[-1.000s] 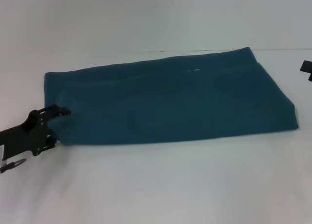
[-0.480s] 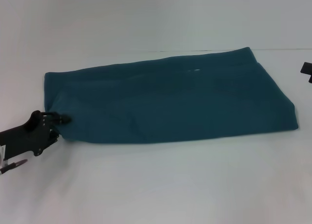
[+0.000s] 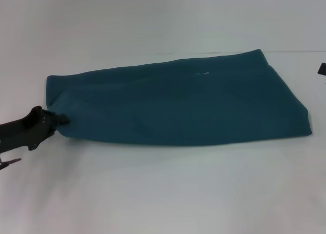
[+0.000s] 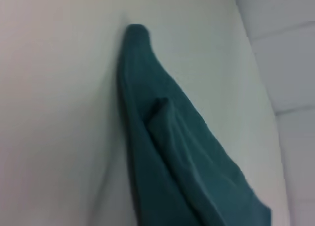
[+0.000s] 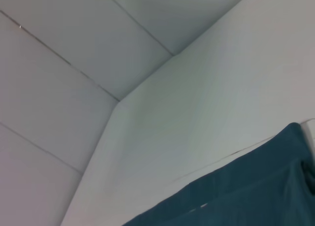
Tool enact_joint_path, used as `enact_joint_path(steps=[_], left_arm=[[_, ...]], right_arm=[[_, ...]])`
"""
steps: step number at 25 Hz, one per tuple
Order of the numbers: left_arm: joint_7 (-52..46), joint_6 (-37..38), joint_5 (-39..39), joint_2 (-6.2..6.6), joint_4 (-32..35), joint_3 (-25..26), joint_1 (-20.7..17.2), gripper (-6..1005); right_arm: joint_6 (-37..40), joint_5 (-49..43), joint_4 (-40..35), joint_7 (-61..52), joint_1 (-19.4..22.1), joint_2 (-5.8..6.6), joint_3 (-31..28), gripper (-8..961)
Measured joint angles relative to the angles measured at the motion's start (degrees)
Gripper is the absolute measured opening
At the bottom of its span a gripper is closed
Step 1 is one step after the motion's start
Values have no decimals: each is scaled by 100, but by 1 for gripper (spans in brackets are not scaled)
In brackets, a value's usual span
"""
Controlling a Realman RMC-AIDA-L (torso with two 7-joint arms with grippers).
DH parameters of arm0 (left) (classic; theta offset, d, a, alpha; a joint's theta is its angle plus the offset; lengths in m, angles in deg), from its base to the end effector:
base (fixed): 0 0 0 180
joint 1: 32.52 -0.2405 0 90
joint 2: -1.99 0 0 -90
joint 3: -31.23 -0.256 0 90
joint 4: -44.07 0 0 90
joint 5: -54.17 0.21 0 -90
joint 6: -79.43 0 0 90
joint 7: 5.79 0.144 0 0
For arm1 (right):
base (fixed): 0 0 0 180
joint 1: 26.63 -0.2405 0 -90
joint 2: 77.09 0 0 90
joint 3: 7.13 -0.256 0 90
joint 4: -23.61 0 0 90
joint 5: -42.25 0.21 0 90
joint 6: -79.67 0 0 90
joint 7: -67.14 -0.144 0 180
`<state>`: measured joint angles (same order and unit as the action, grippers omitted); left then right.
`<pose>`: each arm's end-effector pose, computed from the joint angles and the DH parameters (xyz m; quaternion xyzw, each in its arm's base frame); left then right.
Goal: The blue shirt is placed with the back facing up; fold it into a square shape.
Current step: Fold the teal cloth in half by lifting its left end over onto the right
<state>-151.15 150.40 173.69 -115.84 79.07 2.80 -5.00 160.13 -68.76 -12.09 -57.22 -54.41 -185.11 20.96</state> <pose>-0.3379 0.3431 0.0268 -0.5562 -0.7511 -0.3158 0.1636 0.3307 0.3570 0.1138 -0.7092 0.5794 0.3338 0.2234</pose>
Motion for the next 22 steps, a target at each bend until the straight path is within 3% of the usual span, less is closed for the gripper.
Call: enact_joint_path(steps=[2,10,22], left_arm=[[119,6,129,24,141,-114,33,33],[606,-133,664,-7,840,-364,41,29],[517,-795,1360,45,1127,-174,-92,28]], right_arm=[[-6,-2,4,-22,23,-4,-47,702],[-17,-40,160,-157,68,-17,-92,702],[-147,-45,250,-193,93,-39,-98,701]])
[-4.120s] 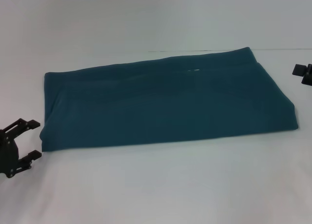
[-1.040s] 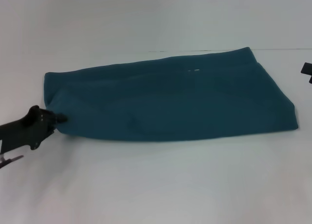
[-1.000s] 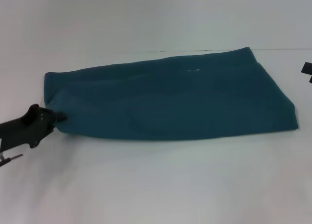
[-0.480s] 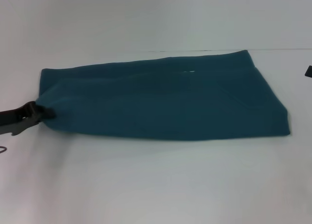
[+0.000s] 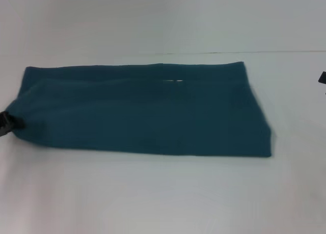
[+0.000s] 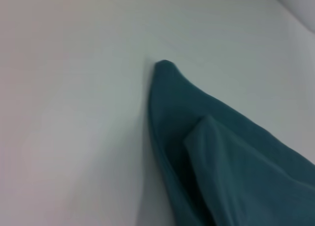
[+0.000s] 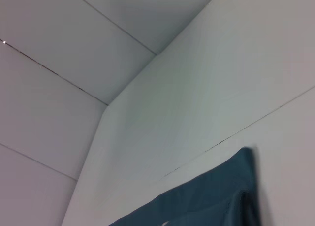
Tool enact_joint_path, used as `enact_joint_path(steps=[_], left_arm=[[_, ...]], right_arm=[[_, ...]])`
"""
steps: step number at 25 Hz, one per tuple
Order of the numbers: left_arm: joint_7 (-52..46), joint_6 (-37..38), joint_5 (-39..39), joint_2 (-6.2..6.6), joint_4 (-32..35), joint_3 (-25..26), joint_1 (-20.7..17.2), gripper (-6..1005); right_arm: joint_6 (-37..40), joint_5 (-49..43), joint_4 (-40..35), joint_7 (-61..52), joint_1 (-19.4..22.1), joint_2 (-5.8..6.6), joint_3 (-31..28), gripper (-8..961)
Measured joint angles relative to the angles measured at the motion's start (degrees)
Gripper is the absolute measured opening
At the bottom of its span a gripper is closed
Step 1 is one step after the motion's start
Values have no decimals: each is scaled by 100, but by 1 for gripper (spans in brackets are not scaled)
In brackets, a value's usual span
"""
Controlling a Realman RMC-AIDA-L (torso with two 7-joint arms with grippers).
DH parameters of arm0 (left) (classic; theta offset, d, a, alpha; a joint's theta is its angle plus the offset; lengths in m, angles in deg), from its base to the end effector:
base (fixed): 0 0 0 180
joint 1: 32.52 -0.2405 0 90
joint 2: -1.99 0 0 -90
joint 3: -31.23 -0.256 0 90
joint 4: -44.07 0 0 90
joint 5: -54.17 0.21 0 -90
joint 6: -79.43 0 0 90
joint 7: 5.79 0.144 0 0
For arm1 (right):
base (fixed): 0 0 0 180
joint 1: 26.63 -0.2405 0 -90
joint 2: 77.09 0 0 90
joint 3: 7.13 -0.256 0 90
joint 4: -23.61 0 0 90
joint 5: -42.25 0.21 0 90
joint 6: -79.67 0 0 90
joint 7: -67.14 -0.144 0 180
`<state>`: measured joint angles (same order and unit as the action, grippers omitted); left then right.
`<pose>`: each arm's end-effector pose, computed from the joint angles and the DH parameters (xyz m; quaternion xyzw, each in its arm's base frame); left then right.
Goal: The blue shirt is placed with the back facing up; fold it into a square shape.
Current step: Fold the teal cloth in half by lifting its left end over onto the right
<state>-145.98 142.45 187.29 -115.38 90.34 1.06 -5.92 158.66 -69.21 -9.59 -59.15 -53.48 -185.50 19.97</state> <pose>-0.3672 0.3522 0.0706 -0.6299 -0.6763 -0.1941 0.3288 0.3430 0.3492 0.1044 -0.6768 0.6151 0.3402 0.2186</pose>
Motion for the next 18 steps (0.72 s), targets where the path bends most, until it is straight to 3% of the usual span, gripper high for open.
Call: enact_joint_path(steps=[5,12,18], left_arm=[[-40,-133,273,48,42,162,23,28],[-126,-239,310,-6,138,221,-96,29],[140,369,-473,-12,166,214,-29,29]], right_arm=[[-56,7,0,-1,-13,-3,-13,702],[-67,3,-1,-1,-15,1,-12,702],[-65,1,-2,6,49,4,-8,703]])
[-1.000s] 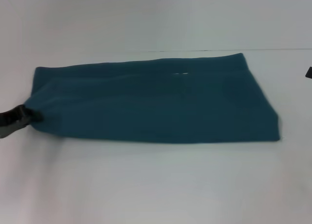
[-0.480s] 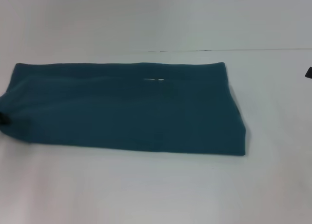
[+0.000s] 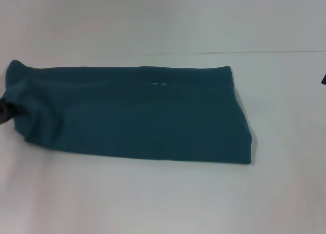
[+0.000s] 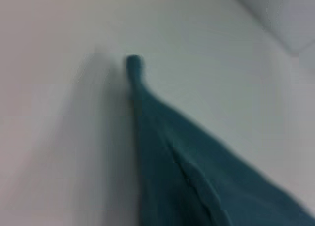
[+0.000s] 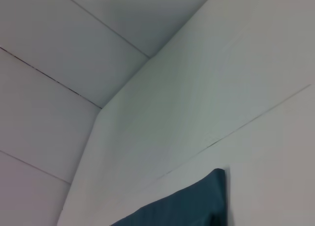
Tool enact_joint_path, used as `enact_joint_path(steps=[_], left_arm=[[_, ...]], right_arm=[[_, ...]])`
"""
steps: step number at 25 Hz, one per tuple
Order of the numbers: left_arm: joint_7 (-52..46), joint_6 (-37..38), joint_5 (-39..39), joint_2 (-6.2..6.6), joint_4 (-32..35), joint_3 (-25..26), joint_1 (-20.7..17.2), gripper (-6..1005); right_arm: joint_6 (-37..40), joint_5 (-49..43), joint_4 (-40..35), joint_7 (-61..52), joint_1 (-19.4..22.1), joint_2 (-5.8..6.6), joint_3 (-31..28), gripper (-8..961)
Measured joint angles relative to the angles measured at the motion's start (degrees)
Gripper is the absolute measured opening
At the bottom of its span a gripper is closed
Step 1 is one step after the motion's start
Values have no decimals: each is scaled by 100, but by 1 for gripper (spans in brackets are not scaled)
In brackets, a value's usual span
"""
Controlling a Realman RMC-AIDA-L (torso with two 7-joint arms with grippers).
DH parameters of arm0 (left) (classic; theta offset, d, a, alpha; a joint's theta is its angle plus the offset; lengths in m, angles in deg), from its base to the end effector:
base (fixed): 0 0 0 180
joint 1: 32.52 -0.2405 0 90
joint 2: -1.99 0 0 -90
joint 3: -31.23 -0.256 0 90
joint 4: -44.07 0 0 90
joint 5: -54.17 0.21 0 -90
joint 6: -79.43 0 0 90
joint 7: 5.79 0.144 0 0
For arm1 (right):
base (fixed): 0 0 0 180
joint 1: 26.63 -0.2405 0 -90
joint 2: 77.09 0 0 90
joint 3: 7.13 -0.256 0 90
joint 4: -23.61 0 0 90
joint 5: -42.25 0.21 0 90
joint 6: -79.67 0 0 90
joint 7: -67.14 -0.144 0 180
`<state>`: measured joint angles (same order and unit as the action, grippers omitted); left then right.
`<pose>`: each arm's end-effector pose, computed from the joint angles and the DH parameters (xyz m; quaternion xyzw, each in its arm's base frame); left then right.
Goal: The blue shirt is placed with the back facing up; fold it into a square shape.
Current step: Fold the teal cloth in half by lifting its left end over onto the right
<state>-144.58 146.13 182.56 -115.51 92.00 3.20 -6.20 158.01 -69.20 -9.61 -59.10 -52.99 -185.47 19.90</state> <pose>-0.3560 0.3532 0.0804 -0.6319 -0.6666 -0.2417 0.3129 0.3474 0.3472 0.1054 -0.6721 0.6183 0.3391 0.2259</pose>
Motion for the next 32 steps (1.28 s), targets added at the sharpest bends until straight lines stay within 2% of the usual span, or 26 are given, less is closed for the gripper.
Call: enact_joint_path(steps=[12,19,26,29,32], left_arm=[[-16,1282,-1028,176,56,-2,561,28],[-99,1904,-1352,221,225,-28,760,29],[27,2152,-1420,154,209,-199,1076,29],[77,2157,-1450,73,197,-416,1183,28],[142,2159,-1468,-72,214,-603,1309,28]], right_arm=[[68,1,0,52,-15,-8,52,701],[116,1,0,55,16,-8,52,702],[127,1,0,60,33,-8,48,702],[129,1,0,64,43,-10,47,703],[131,1,0,64,51,-17,47,703]])
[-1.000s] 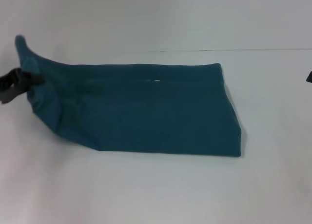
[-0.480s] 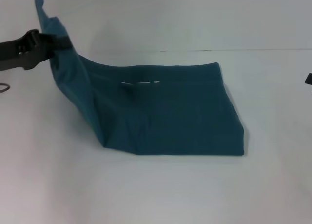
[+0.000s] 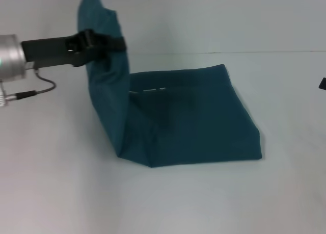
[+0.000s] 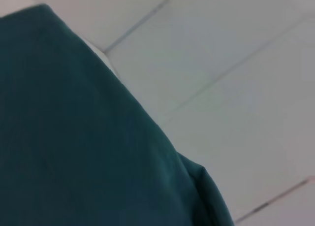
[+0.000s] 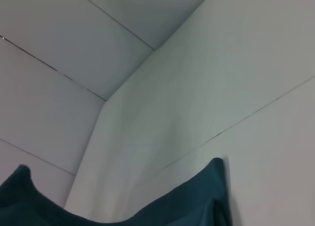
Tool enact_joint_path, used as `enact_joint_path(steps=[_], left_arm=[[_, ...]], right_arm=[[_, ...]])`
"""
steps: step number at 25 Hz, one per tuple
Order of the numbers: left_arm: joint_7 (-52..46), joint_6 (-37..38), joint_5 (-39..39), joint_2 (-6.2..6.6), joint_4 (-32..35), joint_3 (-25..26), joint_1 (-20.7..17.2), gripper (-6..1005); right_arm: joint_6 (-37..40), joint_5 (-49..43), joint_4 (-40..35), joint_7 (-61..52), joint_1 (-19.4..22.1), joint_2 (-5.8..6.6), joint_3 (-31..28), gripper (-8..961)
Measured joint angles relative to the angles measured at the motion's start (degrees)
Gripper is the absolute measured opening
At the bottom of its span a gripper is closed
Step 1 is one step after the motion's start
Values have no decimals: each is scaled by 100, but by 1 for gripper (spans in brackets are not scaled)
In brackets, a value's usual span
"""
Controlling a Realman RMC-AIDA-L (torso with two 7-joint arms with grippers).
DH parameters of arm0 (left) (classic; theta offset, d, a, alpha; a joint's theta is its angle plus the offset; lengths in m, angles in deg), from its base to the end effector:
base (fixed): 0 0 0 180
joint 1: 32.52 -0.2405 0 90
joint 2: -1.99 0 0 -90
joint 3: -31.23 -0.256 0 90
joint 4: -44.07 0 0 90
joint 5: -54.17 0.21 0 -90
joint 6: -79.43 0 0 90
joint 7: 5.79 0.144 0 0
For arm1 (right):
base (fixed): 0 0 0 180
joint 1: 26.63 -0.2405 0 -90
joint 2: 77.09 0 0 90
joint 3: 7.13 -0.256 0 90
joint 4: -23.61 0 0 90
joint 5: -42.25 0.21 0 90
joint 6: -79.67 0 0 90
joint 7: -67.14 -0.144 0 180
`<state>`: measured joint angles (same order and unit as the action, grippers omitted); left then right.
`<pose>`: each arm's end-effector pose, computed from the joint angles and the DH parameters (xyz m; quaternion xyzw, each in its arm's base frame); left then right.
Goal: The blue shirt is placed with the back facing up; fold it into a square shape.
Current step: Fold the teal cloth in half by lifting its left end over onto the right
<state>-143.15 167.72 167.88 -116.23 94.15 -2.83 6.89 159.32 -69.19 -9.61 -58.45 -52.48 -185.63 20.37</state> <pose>-0.1951 0.3938 0.0613 -0.7848 -0.5226 -0.3249 0.0735 0.3471 0.3422 0.1019 -0.6790 0.6162 0.3355 0.2160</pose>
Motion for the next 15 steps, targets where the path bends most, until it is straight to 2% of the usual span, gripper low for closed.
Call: enact_joint_path(steps=[3,8,15], left_arm=[[87,-56,-4,-112,-2,-202,114,28],[236,-422,-15,-370,-38,-726,350,28],[245,-1017,-16,-532,-60,-1325,600,29]], right_arm=[[13,0,0,0,9,-8,1,703],[15,0,0,0,24,-11,1,703],[16,0,0,0,24,-27,7,702]])
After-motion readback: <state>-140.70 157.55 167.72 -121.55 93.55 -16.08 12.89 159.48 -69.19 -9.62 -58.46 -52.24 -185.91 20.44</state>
